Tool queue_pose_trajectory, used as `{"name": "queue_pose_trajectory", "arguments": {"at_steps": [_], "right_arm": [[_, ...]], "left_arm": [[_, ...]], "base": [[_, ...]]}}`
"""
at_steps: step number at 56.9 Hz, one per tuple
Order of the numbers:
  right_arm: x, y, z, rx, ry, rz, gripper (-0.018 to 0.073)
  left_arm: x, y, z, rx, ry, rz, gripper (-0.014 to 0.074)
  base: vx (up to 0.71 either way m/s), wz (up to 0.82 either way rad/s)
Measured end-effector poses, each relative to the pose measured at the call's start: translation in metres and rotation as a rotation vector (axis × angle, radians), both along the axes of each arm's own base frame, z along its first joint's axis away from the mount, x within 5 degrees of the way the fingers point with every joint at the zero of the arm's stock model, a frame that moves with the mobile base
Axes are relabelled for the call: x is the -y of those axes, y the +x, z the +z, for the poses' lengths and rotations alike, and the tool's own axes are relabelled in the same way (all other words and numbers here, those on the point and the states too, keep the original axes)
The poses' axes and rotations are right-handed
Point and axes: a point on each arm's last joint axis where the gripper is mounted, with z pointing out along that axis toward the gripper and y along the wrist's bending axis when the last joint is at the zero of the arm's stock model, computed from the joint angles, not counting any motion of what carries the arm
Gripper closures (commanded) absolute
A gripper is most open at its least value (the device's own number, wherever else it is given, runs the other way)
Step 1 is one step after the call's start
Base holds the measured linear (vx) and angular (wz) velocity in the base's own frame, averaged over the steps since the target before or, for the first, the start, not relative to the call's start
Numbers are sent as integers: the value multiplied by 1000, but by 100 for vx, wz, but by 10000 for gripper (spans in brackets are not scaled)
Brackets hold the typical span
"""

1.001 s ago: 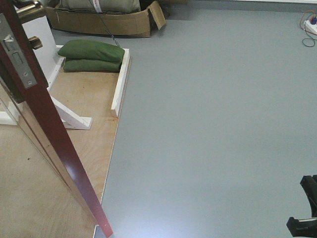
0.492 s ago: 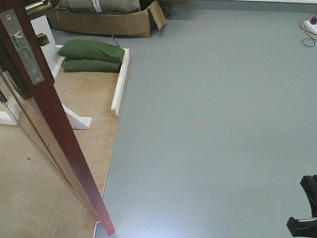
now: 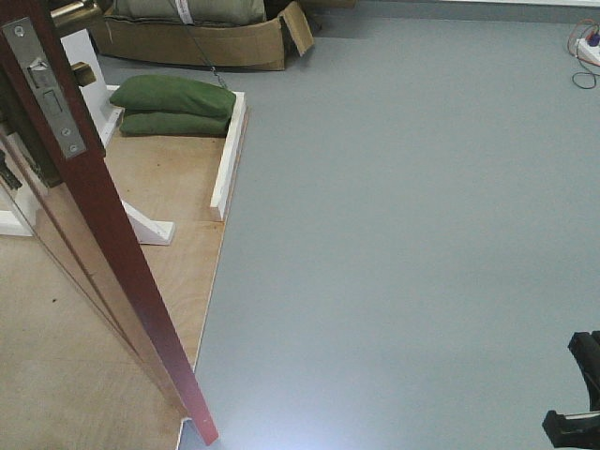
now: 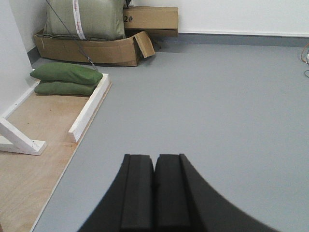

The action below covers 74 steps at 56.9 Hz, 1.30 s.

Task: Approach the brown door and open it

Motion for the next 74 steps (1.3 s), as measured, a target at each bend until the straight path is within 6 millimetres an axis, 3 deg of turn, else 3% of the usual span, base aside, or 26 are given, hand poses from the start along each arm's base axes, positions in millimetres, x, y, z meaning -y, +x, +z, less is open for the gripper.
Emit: {"name": "queue_pose_trajectory", "arguments": {"at_steps": [74], "right_arm": [[0,0,0,0,0,0,559]], "left_arm": [[0,0,0,0,0,0,600]], "base": [[0,0]]}}
